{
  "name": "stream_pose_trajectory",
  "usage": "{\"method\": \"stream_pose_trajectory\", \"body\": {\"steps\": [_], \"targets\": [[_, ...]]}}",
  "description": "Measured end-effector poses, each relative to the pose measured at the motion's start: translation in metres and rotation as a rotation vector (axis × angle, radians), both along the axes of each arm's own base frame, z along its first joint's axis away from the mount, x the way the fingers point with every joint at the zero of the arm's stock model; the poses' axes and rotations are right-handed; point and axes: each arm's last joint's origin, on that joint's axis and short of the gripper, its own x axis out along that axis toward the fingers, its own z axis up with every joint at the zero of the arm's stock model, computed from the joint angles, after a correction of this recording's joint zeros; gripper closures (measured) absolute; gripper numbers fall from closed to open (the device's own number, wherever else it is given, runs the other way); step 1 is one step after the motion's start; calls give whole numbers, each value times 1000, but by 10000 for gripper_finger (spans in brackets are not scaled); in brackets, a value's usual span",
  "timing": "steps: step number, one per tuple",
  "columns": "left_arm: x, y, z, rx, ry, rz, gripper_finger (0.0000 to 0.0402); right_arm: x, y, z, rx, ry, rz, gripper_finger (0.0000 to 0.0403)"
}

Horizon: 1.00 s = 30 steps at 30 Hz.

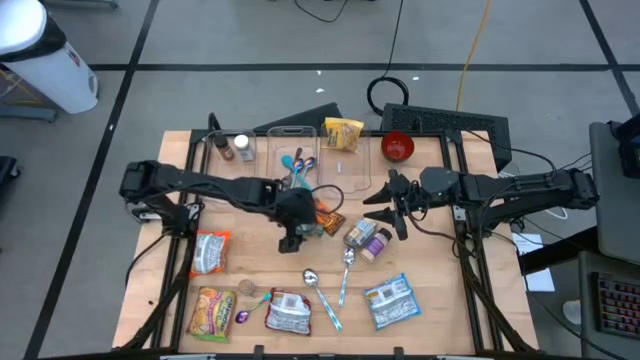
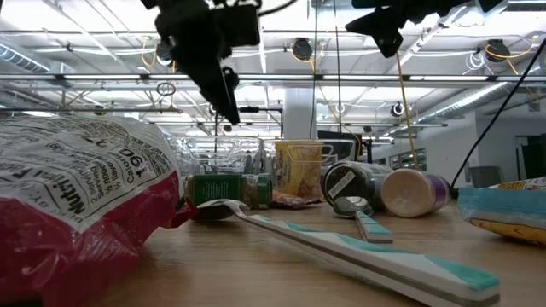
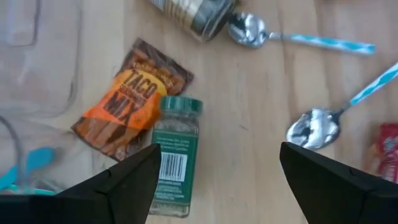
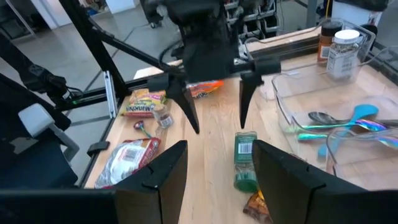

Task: Pick & Place Food Item
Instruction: Put the green spice bottle into the left transparent bin

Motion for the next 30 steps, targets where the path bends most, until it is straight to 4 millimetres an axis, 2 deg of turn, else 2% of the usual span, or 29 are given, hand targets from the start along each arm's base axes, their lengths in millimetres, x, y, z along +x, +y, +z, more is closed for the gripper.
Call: {"method": "stream_pose_trajectory", "body": {"steps": [15,21,30], "targets": [[18,12,-56,21,176,-3,64,0,0,-1,16,8,-11,232],[20,23,-63,82,196,85,64,0,0,-1,16,8,-12,232],[21,28,-67,92,206,76,64,0,0,-1,13,15,-11,232]]}}
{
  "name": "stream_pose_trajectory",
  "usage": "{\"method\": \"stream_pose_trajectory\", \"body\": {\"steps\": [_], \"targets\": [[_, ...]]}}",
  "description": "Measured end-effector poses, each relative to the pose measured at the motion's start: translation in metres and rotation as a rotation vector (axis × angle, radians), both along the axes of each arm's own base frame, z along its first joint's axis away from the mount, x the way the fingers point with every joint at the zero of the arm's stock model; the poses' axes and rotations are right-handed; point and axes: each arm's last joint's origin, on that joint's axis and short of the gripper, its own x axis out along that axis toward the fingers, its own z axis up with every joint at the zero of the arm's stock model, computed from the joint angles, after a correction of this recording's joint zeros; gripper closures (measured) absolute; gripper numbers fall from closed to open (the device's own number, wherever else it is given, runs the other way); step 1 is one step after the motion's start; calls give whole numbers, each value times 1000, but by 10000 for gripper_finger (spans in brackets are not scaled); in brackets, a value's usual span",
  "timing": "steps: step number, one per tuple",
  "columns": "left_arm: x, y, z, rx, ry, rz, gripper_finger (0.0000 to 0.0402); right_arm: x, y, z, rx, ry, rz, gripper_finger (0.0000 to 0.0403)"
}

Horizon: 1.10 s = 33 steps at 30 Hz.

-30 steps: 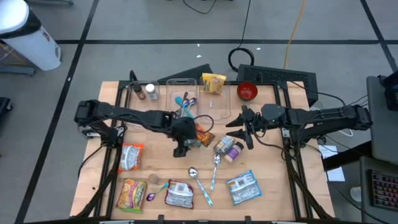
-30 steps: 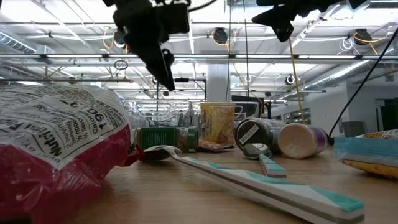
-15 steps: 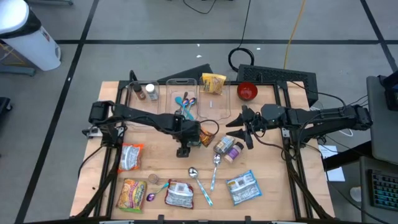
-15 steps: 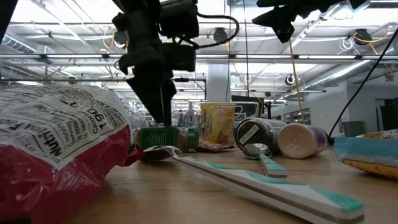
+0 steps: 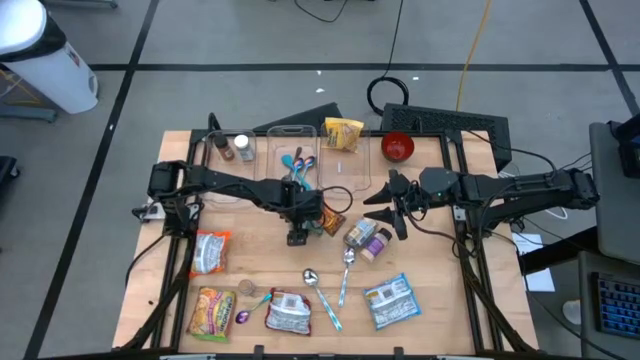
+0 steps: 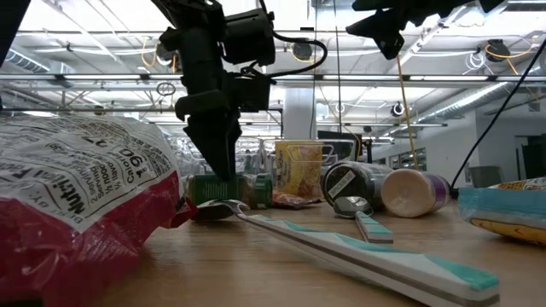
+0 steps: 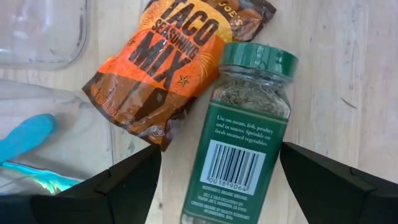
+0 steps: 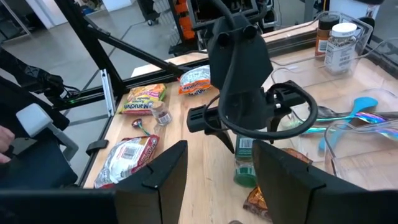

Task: Pick & Place Food Item
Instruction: Put the green spice bottle into the left transparent bin

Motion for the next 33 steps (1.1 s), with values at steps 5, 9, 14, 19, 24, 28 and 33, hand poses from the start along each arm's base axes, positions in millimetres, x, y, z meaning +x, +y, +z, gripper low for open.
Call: {"method": "stream_pose_trajectory", "body": {"steps": [5,9,14,19,24,28,33], "targets": [[0,-3,0,3,0,-19,64,-1,0,-11,5,19,-1,232],[0,-6,0,-3,5,-28,64,-2,0,-23,31,57,-10,232],[-1,-10,-1,2,21,-57,64,-3,0,-31,50,72,-17,232],[-4,-11,-7,6,77,-46,64,-2,0,-27,37,28,-12,232],[-8,-14,-16,11,169,-19,64,0,0,-22,35,-24,-10,232],[-10,-21,-14,20,171,-28,67,0,0,-22,36,-31,-7,232],[-10,-28,-14,-16,169,-10,122,0,0,-21,36,-37,-8,232]]}}
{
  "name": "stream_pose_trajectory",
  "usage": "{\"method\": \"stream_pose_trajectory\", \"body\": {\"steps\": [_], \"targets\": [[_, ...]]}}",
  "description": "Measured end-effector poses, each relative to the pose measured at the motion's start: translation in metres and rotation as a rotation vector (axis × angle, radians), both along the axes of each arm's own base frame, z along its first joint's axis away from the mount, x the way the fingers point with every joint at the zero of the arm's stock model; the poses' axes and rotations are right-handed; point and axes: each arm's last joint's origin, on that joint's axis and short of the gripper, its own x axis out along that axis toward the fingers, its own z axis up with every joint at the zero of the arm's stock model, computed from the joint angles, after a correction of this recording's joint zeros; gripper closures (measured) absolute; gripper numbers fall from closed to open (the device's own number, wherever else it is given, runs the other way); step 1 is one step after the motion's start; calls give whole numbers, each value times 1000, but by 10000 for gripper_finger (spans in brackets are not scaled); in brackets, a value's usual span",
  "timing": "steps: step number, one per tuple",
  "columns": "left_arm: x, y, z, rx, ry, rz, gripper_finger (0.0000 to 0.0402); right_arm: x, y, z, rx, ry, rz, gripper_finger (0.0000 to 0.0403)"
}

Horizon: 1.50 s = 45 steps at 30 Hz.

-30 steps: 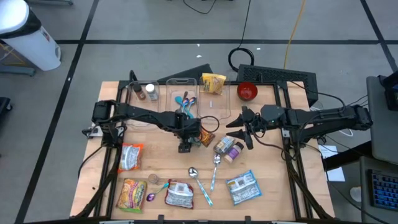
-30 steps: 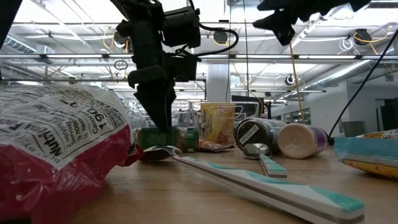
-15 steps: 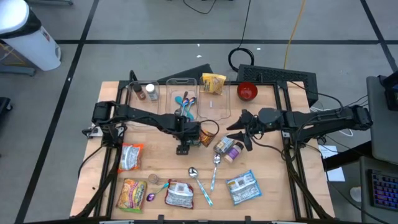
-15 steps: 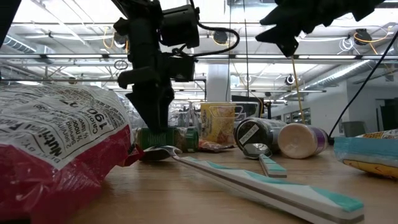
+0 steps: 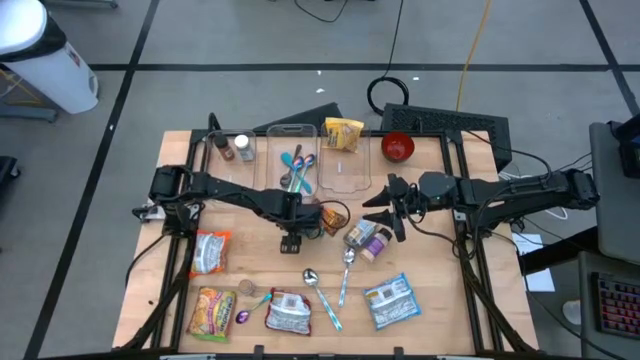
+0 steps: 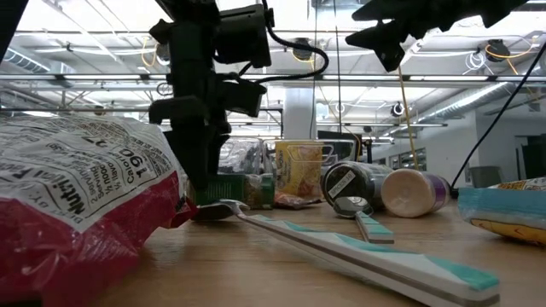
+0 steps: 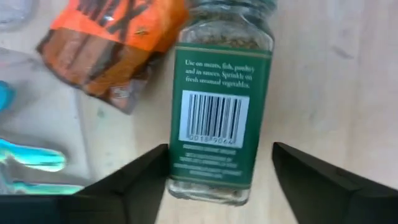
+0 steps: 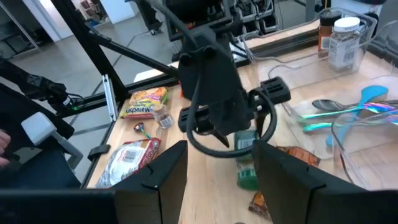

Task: Pick & Place Food Item
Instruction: Put the green spice bottle into the left transparent bin

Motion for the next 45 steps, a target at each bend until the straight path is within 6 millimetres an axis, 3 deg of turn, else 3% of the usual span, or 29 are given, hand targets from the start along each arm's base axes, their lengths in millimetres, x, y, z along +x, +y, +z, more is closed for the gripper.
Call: {"method": "stream_pose_trajectory", "body": {"steps": [5,14,28,35,45], "targets": [[1,-11,0,-51,-12,9,203,0,0,0,0,-4,0,232],[-1,-12,3,-48,4,68,203,0,0,1,25,-5,-5,232],[8,3,36,26,21,89,203,0,0,1,30,-5,-6,232],[15,15,74,64,16,114,203,0,0,1,28,-6,-1,232],[18,27,163,75,-100,141,203,-12,0,14,-10,-78,8,232]]}}
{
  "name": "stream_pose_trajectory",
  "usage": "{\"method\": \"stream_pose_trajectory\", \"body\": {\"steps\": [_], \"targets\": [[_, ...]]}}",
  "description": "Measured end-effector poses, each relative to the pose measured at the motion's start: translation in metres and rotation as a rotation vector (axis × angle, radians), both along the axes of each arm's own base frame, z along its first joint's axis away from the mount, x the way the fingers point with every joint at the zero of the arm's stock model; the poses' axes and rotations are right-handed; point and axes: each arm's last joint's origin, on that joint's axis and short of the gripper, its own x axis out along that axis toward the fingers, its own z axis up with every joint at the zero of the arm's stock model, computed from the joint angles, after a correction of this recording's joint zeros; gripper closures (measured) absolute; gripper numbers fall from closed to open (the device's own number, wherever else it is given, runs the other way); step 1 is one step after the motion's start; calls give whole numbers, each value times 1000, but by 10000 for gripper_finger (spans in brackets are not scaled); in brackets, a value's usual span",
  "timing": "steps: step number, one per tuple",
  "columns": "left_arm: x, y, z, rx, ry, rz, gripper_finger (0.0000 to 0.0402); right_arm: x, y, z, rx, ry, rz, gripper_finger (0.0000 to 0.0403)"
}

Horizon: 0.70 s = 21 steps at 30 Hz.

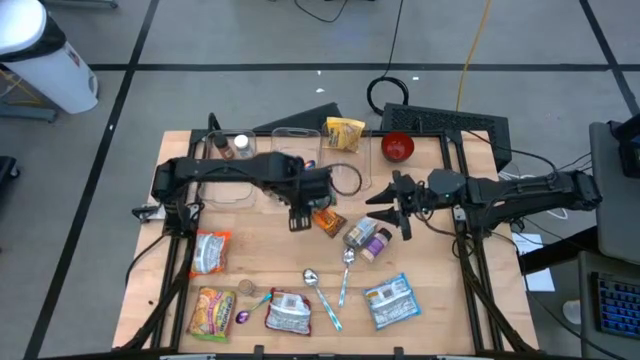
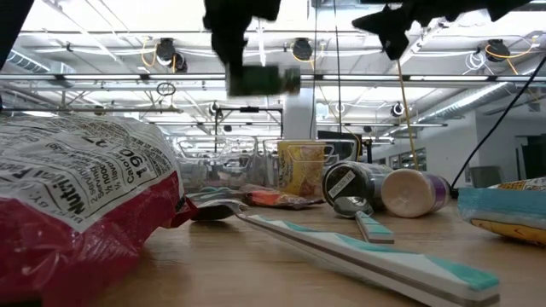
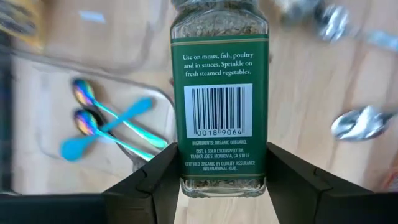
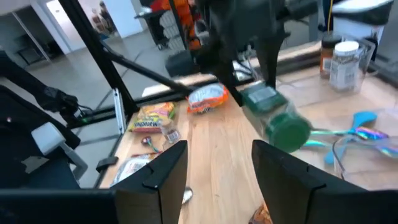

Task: Pick & Place Food Item
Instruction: Put the green spice bottle into the left transparent bin

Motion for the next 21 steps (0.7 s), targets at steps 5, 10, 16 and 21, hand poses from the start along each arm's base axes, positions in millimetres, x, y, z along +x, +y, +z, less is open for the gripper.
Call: {"method": "stream_pose_trajectory", "body": {"steps": [5,10,16,21], "targets": [[-7,6,59,19,-155,43,203,-17,0,19,1,-121,0,232],[-17,15,114,53,-379,73,203,-27,0,33,53,-228,-3,232],[-20,25,140,29,-597,100,203,-19,-2,31,197,-221,-18,217],[-4,27,139,-64,-733,72,203,-5,-1,28,220,-243,-13,173]]}}
